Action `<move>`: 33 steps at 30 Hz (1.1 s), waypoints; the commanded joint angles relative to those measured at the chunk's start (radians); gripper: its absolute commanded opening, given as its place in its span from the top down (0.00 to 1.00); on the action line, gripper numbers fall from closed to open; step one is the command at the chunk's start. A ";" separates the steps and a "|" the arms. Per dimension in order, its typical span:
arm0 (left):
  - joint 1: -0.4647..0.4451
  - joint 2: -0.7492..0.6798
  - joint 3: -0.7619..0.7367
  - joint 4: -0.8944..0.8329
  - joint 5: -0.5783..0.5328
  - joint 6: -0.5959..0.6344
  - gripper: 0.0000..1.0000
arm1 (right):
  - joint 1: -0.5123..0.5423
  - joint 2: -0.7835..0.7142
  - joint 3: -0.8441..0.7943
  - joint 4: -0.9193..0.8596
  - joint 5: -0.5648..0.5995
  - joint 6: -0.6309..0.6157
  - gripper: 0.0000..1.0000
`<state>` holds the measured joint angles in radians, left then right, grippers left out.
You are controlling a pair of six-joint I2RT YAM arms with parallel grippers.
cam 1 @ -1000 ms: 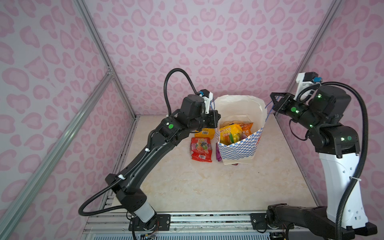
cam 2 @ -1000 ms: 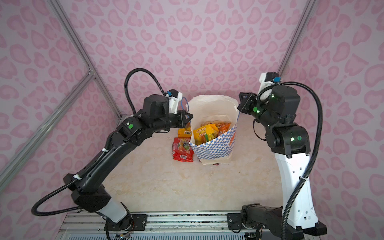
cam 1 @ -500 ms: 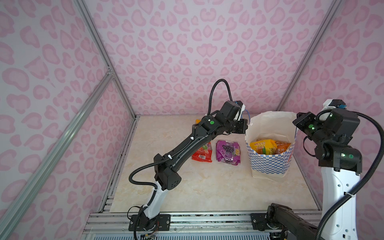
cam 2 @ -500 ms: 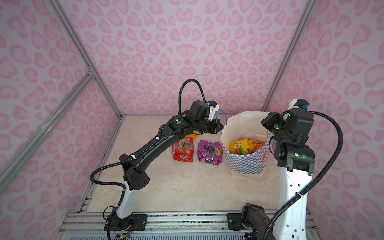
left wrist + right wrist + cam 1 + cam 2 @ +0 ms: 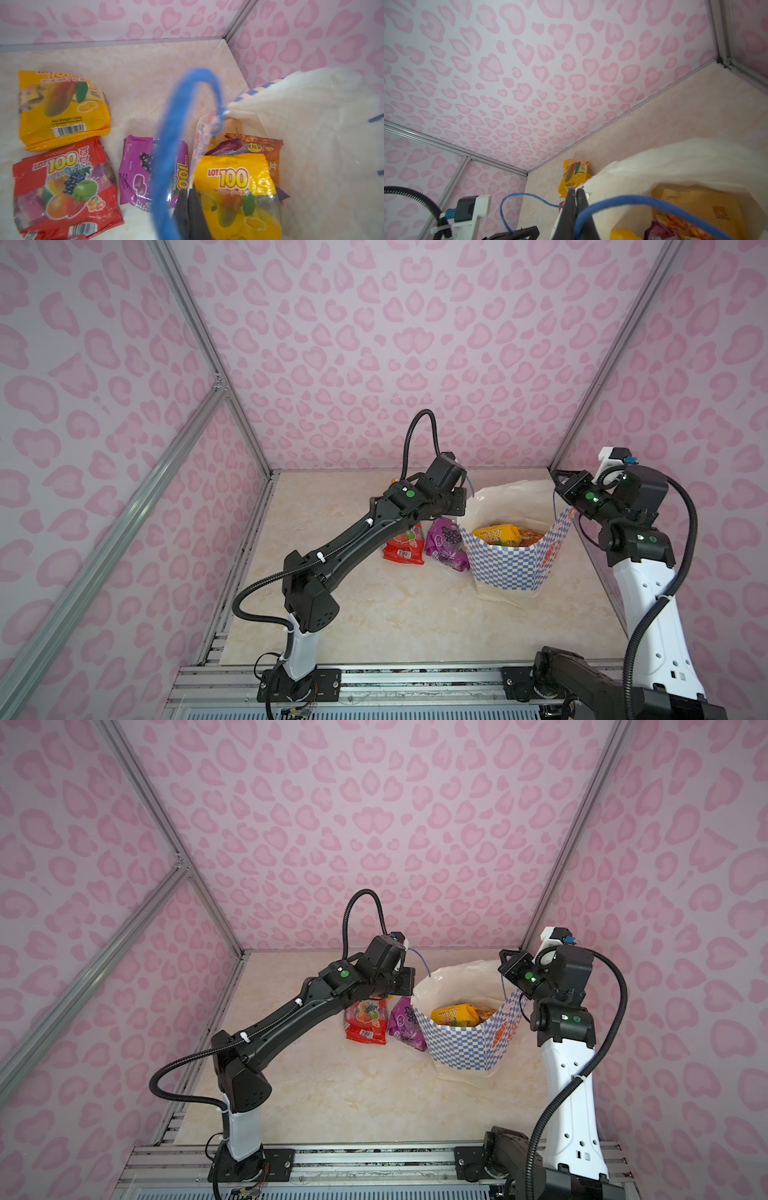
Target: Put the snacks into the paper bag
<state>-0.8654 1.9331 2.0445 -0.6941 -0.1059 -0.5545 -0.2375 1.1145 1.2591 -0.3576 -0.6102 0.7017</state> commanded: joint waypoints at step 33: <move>-0.057 0.032 0.038 0.172 0.137 -0.015 0.96 | 0.342 -0.192 0.118 -0.673 1.002 -0.002 0.02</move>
<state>-0.9207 1.9724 2.0911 -0.5667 0.0196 -0.5571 0.0864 0.8967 1.3823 -0.9123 0.2878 0.6025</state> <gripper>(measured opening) 0.040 0.977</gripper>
